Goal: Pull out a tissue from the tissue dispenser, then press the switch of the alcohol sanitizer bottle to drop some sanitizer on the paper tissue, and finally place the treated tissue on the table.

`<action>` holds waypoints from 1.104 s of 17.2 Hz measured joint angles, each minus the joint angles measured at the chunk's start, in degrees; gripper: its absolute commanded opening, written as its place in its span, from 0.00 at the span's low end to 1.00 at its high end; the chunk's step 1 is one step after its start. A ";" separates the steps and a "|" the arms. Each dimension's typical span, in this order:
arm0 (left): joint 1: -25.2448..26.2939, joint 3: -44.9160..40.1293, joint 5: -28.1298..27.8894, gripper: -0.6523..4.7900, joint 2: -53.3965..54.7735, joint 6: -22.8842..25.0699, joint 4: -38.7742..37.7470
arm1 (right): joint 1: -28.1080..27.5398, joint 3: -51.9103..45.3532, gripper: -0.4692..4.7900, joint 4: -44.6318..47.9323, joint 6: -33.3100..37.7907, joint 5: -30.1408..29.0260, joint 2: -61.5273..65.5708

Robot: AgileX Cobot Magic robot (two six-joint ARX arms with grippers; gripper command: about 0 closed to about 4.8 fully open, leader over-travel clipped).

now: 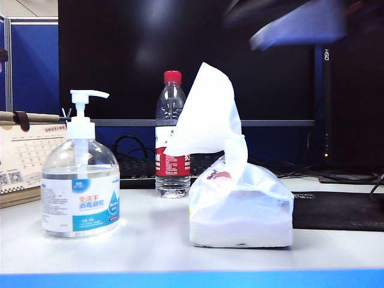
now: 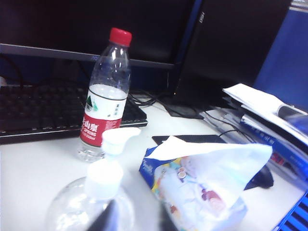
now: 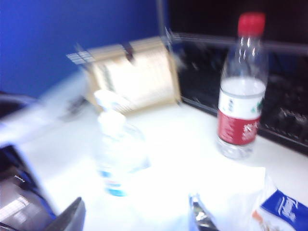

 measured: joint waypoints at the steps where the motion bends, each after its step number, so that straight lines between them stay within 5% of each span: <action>1: -0.83 0.00 -0.72 0.34 0.00 0.13 0.11 | 0.07 0.44 0.65 2.10 -0.42 0.77 3.61; 5: -1.42 0.00 -3.91 0.37 0.00 3.54 -0.59 | 0.55 0.50 0.69 9.97 -0.76 8.94 7.08; 8: -1.44 0.00 -5.25 0.37 0.00 4.02 -0.72 | 0.98 0.68 0.76 10.58 -0.02 8.70 5.92; 11: -1.44 0.00 -5.25 0.37 0.00 4.20 -0.83 | 4.48 0.76 0.80 6.27 2.29 8.74 5.97; 14: -1.44 0.00 -5.27 0.37 0.00 4.22 -0.83 | 8.59 0.72 0.81 1.44 2.27 16.57 5.99; 19: -1.44 0.00 -5.27 0.37 0.00 4.22 -1.01 | 7.48 0.33 0.81 -1.16 2.58 18.86 6.23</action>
